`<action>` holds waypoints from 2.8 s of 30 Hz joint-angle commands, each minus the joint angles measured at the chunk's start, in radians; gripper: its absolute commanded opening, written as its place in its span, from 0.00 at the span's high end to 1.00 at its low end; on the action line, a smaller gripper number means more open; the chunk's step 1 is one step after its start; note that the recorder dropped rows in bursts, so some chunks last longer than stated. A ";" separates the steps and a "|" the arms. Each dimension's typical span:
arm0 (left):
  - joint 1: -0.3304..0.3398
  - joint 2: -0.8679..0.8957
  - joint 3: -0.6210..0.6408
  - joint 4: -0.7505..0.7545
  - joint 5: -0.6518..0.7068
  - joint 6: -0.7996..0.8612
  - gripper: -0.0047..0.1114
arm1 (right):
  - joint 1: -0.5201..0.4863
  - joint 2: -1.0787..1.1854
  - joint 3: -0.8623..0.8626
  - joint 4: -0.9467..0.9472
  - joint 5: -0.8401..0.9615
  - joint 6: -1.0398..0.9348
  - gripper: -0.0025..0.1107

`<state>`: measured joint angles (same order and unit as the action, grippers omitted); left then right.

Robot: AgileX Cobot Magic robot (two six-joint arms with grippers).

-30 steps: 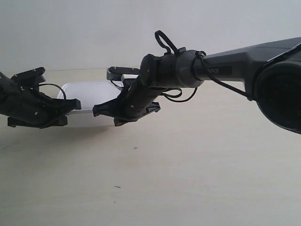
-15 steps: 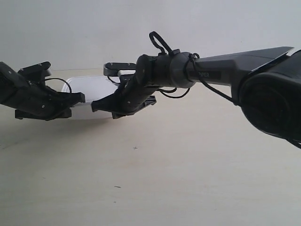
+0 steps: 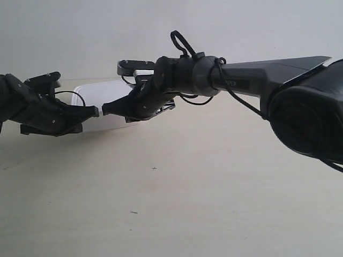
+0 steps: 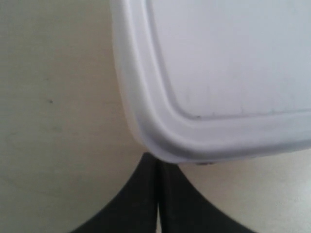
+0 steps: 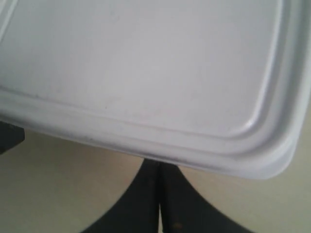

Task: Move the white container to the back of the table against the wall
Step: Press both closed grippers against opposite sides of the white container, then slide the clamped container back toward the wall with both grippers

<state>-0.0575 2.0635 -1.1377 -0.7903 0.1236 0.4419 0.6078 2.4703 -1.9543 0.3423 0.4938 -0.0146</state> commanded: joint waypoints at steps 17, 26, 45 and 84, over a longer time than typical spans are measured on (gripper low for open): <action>-0.001 0.078 -0.119 -0.003 -0.049 0.030 0.96 | -0.016 0.065 -0.068 -0.037 -0.095 0.049 0.98; -0.001 0.095 -0.139 -0.001 -0.081 0.030 0.96 | -0.016 0.067 -0.068 -0.077 -0.167 0.068 0.98; -0.001 0.166 -0.249 0.017 -0.066 0.030 0.96 | -0.021 0.087 -0.068 -0.216 -0.275 0.169 0.98; -0.001 0.269 -0.427 0.028 0.040 0.030 0.96 | -0.044 0.041 -0.112 -0.217 0.031 0.044 0.98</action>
<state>-0.0575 2.3372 -1.5570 -0.7624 0.1613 0.4715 0.5651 2.5483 -2.0581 0.1332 0.4522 0.1073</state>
